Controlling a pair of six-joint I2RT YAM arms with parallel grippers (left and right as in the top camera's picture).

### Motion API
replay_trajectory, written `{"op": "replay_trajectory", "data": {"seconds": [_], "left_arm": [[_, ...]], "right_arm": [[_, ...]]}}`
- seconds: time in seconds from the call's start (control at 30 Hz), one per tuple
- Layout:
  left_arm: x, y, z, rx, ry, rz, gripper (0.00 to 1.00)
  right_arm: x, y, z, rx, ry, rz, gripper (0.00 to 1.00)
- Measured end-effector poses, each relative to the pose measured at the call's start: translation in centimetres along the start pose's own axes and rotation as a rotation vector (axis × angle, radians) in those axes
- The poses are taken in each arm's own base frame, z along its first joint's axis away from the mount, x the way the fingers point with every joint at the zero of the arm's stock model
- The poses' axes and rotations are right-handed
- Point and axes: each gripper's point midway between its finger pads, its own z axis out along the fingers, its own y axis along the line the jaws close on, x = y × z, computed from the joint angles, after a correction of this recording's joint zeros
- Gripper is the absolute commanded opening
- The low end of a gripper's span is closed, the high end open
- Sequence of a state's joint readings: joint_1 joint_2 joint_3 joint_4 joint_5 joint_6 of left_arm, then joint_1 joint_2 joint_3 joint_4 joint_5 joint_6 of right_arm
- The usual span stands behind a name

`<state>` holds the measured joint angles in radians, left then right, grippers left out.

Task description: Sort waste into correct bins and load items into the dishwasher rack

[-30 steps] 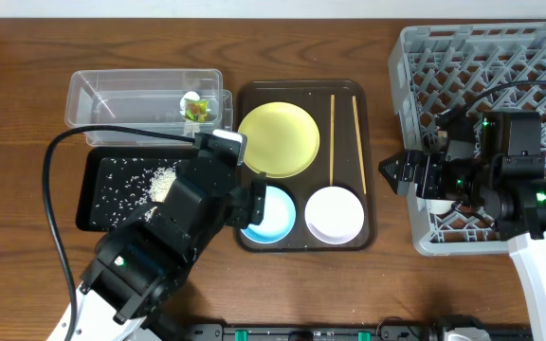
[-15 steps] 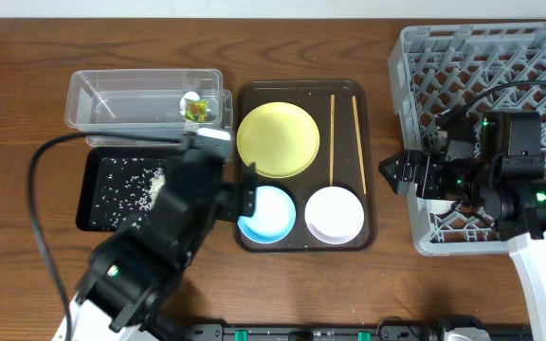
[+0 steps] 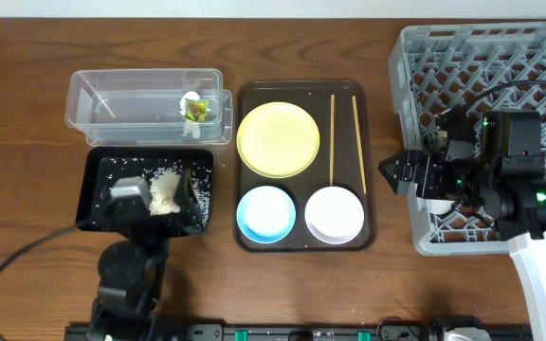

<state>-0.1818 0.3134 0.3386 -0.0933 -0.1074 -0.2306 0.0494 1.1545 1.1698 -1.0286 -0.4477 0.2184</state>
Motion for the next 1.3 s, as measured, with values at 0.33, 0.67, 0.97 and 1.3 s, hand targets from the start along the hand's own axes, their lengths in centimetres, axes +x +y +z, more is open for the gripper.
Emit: {"op": "replay_trajectory", "data": {"seconds": [0.33,0.67,0.97,1.3], "left_arm": [[1.8,4.0,-1.3,-0.090,-0.128,-0.030,0.95],[5.7,5.4,-0.1,-0.104,-0.073,-0.057,0.95],[5.8,5.2,-0.1,-0.095,-0.073,-0.086,0.95],[5.8,5.2,-0.1,-0.092,-0.072,-0.087,0.95]], "right_arm": [[0.0,0.0,0.0,0.000,0.000,0.000,0.99],[0.0,0.0,0.0,0.000,0.000,0.000,0.99],[0.0,0.0,0.0,0.000,0.000,0.000,0.99],[0.0,0.0,0.0,0.000,0.000,0.000,0.99]]}}
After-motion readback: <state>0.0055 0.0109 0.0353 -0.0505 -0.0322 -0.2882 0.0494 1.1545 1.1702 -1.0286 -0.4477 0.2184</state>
